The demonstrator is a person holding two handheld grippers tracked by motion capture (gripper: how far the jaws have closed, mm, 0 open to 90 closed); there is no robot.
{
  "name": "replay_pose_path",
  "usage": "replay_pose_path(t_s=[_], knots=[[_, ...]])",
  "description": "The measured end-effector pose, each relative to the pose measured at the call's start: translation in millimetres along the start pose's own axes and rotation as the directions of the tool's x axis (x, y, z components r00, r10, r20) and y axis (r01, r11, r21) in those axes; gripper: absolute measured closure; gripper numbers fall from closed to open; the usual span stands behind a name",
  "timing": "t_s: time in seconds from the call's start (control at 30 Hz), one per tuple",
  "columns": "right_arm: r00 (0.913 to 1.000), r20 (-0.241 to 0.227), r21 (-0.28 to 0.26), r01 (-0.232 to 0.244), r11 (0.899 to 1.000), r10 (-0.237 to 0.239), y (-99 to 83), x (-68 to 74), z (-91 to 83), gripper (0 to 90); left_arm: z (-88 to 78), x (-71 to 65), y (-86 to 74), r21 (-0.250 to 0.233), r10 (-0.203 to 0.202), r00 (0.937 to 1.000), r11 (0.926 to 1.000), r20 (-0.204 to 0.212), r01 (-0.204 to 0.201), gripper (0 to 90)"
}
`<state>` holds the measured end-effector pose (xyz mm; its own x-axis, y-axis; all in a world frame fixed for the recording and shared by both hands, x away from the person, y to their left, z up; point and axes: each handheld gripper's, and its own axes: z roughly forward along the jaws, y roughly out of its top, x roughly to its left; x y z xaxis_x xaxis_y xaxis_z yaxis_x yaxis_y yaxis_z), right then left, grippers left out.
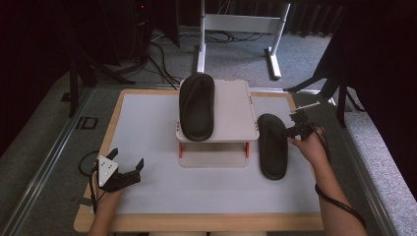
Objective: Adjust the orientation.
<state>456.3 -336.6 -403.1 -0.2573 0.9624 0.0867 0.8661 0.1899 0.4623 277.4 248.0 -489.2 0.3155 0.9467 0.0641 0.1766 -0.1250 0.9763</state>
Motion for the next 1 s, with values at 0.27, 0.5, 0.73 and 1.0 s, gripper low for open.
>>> replay_pose_path(t_s=[0.27,0.5,0.73,1.0], knots=[[0.9995,0.030,0.093,0.005,0.996,-0.008,10.3,5.4,5.5,69.4,0.2,0.2,0.0,0.000,-0.001,1.0000,1.0000,0.002,0.001,2.3],[0.9989,0.047,0.130,0.005,0.991,-0.011,12.7,6.9,9.5,71.0,0.0,-0.3,0.0,0.000,0.001,1.0000,1.0000,-0.003,-0.001,2.3],[0.9991,0.043,0.166,-0.008,0.986,0.001,15.3,6.6,12.9,72.4,-0.1,0.8,-0.1,-0.001,-0.010,1.0000,1.0000,0.001,0.010,2.3],[0.9990,0.044,0.186,-0.010,0.982,0.002,18.6,7.1,6.8,74.8,-0.1,0.8,-0.1,0.000,-0.008,1.0000,1.0000,0.003,0.008,3.1]])
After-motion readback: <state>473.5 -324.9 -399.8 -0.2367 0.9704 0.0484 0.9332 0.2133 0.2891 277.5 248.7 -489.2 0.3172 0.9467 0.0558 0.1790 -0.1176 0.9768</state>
